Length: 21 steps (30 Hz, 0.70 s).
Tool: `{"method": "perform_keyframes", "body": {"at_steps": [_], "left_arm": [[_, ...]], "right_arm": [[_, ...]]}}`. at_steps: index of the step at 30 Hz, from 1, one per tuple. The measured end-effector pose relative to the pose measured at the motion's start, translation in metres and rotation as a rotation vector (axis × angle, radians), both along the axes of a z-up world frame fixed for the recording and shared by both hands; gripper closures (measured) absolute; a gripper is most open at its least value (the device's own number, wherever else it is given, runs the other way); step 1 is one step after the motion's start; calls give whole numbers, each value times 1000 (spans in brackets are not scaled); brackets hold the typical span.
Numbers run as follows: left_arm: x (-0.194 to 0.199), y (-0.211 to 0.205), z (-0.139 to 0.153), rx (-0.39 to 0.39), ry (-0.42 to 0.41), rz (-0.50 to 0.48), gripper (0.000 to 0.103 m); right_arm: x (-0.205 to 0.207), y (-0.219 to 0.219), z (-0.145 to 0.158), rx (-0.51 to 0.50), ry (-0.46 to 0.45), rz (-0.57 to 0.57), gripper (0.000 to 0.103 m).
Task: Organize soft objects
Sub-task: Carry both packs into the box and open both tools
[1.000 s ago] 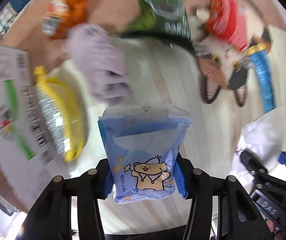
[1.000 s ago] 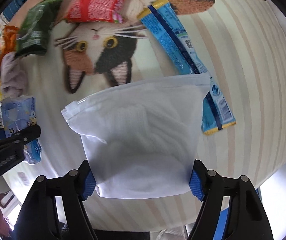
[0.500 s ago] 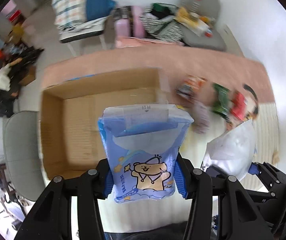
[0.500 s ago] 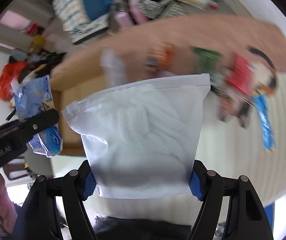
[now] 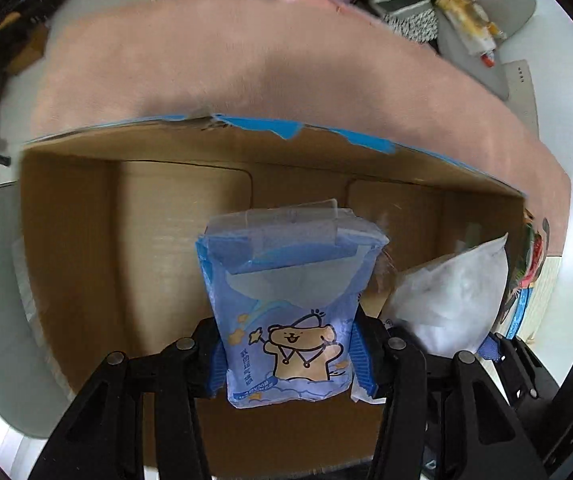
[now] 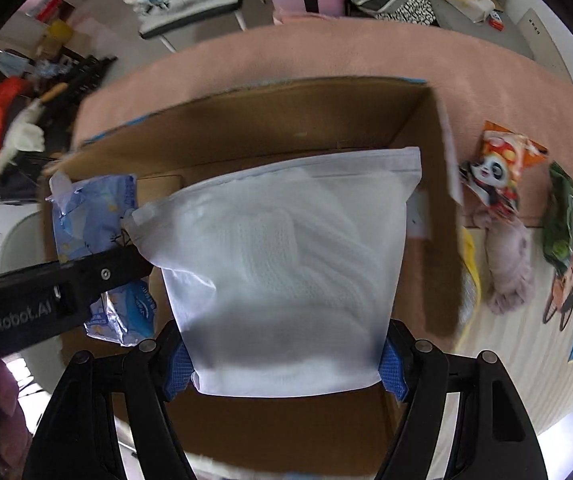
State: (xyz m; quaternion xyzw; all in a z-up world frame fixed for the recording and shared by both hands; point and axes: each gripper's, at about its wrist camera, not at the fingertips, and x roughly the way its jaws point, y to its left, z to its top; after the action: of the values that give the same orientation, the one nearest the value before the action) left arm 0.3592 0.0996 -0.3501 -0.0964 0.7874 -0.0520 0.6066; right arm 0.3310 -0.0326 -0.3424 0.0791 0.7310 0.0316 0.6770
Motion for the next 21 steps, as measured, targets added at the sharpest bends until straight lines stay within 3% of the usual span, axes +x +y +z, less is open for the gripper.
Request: {"method": "perform_keyframes", "body": {"at_steps": [6,11,12,13,15,17,19,21], "left_arm": [[10,-6,-34,-20,66,-20,55],[6,-15,-29,2,60,-52,51],[5,-15,-26,4,56,-60,43],[4,-16,-21,16,41,-76,28],[1,-18,-7,52,-3,-97,13],[-5,-19,11,79,-43,-120,12],[-12,-20,28,89,-71,-134,2],[-21,-19,47,98,-111,-131,2]], "right_arm": [[18,7,-42,-60,49,-6,27],[25,10,-51,-99,53,19,24],[23,15,-49,-105,50,28,23],[24,17,-48,-109,45,30,20],[23,24,-39,-117,33,36,10],[22,28,-26,-116,20,46,7],[14,30,-12,-104,19,57,7],[6,32,3,-110,9,67,3]]}}
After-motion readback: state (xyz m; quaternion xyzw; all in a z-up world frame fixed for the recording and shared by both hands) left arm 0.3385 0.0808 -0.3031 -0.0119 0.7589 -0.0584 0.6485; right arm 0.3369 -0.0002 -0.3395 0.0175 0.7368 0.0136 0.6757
